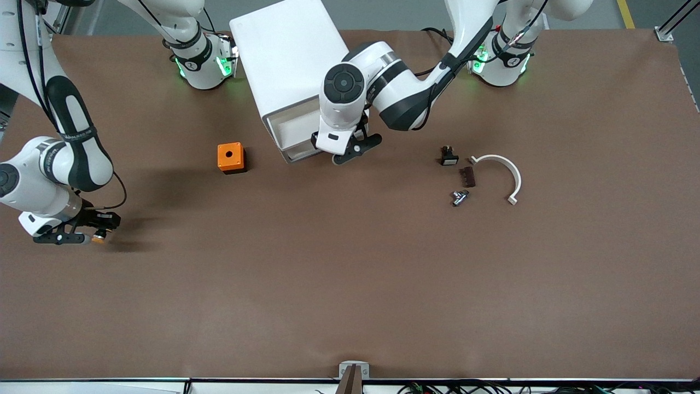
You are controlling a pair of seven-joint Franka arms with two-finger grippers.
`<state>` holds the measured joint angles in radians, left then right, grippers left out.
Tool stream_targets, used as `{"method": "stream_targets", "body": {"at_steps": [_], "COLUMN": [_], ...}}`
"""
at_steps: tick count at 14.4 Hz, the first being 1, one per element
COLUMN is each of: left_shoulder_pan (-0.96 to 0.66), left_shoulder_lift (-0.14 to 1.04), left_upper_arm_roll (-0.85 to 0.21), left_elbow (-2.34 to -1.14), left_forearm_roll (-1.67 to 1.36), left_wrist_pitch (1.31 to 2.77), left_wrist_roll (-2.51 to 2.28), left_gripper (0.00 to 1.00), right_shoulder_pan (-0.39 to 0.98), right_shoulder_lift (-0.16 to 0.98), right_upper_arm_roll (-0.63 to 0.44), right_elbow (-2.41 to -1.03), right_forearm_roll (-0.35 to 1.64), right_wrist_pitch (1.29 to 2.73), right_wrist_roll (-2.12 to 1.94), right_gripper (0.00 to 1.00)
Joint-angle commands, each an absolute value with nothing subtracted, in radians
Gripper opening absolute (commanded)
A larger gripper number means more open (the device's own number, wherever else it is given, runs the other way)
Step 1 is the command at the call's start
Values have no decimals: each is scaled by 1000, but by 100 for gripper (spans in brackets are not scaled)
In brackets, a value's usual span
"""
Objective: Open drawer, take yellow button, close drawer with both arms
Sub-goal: 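Push the drawer closed with the left gripper while the right gripper carries button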
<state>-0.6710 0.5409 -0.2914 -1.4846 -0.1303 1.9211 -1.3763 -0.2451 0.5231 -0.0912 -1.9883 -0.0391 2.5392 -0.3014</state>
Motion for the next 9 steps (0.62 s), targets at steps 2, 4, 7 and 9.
{"method": "stream_targets", "body": {"at_steps": [2,4,7,9], "left_shoulder_pan": [-686,-693,-704,-709], "left_shoulder_lift": [517,520,523,529], "left_upper_arm_roll": [-296,-298,-298,-299], "left_elbow": [-1509,-1509,-1509,-1509], "left_forearm_roll": [-195,-216,-241,-242], "left_wrist_pitch": [1924,1924,1924,1924], "left_wrist_roll": [-1387,-1387,-1387,-1388], "left_gripper": [100,100,100,100], "right_shoulder_pan": [-273,-297,-318,-311], "right_shoulder_lift": [546,568,568,565], "right_upper_arm_roll": [-49,-23,-2,-3], "right_elbow": [-1970,-1965,-1944,-1933], "right_forearm_roll": [-38,-8,60,83], "right_wrist_pitch": [2545,2572,2556,2548], "right_wrist_roll": [-343,-435,-491,-483], "right_gripper": [3,3,100,100]}}
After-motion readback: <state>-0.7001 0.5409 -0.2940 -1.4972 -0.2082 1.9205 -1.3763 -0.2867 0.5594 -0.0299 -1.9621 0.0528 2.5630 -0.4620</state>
